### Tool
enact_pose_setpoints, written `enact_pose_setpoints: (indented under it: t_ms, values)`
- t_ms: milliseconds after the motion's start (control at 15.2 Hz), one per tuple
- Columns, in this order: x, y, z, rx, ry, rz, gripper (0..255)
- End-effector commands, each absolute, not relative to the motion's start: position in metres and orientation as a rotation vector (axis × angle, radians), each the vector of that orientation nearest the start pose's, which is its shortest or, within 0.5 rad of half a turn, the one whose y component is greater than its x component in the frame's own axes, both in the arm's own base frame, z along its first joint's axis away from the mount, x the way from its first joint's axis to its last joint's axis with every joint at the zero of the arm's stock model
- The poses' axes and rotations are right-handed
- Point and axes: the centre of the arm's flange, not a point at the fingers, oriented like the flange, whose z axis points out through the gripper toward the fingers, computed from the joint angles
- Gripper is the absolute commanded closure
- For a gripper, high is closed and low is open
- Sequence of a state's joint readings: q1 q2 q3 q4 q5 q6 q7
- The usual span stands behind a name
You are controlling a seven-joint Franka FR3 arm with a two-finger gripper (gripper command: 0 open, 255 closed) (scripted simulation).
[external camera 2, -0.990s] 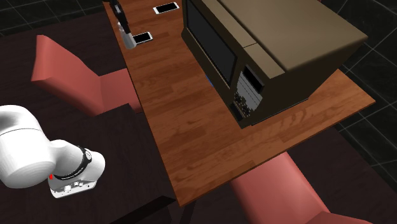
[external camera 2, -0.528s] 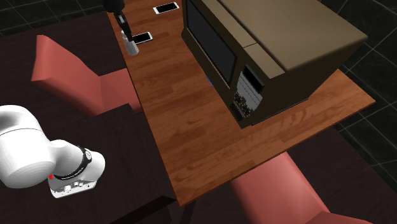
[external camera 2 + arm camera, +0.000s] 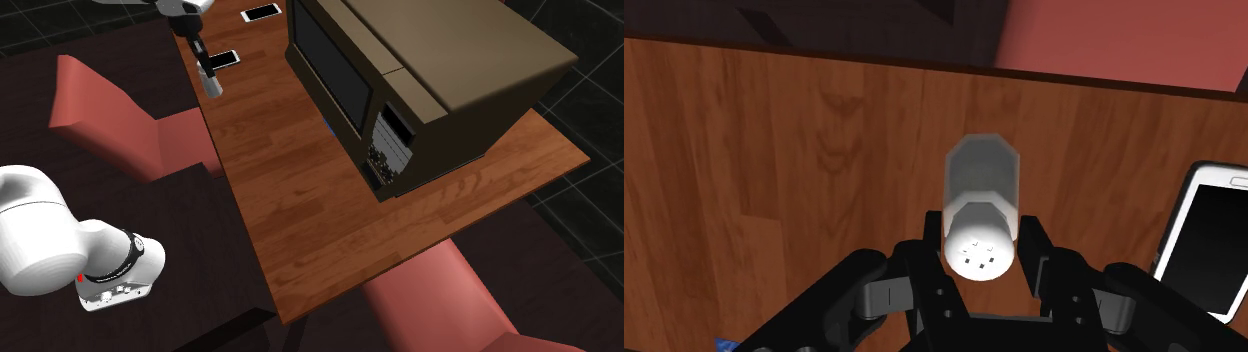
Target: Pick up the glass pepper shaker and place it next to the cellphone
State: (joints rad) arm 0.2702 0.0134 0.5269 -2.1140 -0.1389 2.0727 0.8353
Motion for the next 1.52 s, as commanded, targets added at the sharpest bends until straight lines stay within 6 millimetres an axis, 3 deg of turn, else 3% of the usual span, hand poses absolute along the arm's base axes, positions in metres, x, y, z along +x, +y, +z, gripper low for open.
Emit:
enact_pose_setpoints:
  t_ms: [0, 330, 858, 924, 1254, 1452]
  values:
    - [0.382, 0.38, 0.394, -3.256, -0.052, -0.076, 255]
    - [0.382, 0.38, 0.367, -3.256, -0.052, -0.076, 255]
    - [0.382, 0.38, 0.367, -3.256, -0.052, -0.076, 255]
    - [0.382, 0.38, 0.367, -3.256, -0.052, -0.076, 0]
    - [0.382, 0.38, 0.367, -3.256, -0.052, -0.076, 0]
    - [0.38, 0.385, 0.406, -3.256, -0.052, -0.076, 0]
